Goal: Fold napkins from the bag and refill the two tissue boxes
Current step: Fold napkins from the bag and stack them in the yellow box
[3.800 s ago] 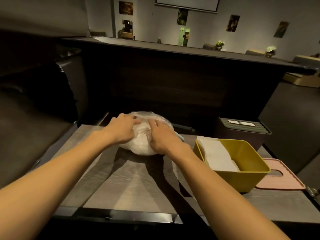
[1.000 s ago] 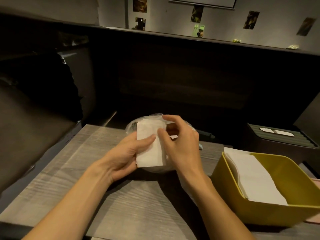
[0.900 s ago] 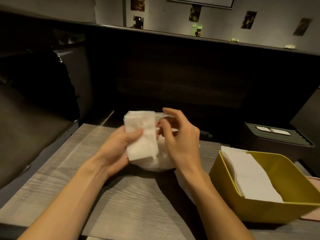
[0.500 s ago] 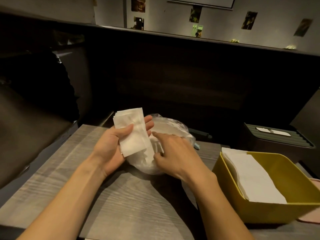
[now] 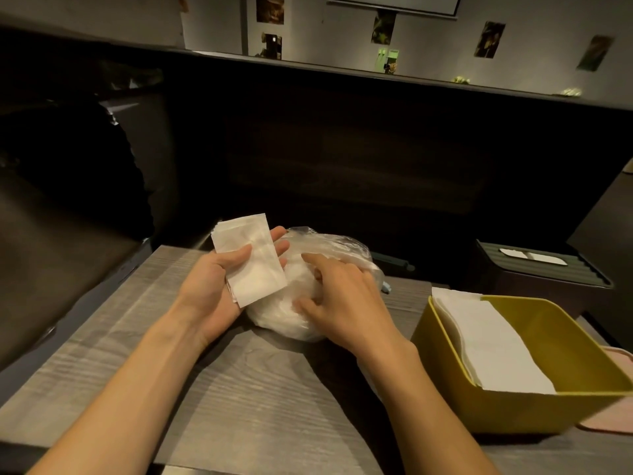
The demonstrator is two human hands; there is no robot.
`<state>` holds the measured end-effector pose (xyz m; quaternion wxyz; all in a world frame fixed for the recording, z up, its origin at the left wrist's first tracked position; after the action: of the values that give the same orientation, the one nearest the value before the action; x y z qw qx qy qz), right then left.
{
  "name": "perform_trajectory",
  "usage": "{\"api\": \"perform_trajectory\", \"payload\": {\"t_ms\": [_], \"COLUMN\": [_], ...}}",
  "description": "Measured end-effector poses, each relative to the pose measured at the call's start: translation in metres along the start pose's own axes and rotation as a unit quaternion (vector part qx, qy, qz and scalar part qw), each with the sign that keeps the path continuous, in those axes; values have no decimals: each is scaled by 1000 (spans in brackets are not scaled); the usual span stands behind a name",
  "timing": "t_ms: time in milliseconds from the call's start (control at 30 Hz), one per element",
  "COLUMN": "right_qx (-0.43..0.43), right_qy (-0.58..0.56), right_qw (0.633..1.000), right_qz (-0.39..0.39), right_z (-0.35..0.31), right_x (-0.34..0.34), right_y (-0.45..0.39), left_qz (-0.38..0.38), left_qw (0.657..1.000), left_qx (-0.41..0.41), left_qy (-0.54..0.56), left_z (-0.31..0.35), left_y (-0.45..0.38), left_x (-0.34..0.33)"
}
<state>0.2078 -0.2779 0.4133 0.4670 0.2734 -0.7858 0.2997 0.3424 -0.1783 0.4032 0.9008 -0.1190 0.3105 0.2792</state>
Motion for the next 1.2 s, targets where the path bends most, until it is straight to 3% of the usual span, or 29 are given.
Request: {"api": "perform_trajectory", "payload": {"t_ms": [233,533,767,933,1067,1200], "right_qx": [-9,27,52,99,-11,-68], "right_qy": [-6,-184,-353,-512,-399,-380], "right_qw": [1000,980,923,850,914,915], "right_qz": [-20,64,143,69,78,116], "right_z": [-1,0,0,-6,6,19], "right_x": [-2,13,32,37,17,15], "right_y": [-1,3,5,9,1,-1], "left_qz": [7,27,44,25,-6,-5], "left_qw": [1000,998,998,999,998,999], "left_qx": [-1,-40,-27,29,40,17], "left_qy": [-1,51,43,-39,-50,-49], "left_z": [1,7,8,0,-4,-3], "left_y": [2,2,2,8,9,9], "left_x": [1,5,8,5,0,0]}}
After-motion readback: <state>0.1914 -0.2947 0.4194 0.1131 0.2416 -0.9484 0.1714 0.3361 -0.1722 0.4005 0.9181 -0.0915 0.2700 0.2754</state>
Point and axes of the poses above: each hand's wrist, its own y-axis away from the middle knuckle, its own x-axis out of the back of the hand, z = x × y, the point moved 5 cm from there along -y, towards the middle knuckle, and after that the axes turned 7 degrees about -x, right-handed, at the moved point
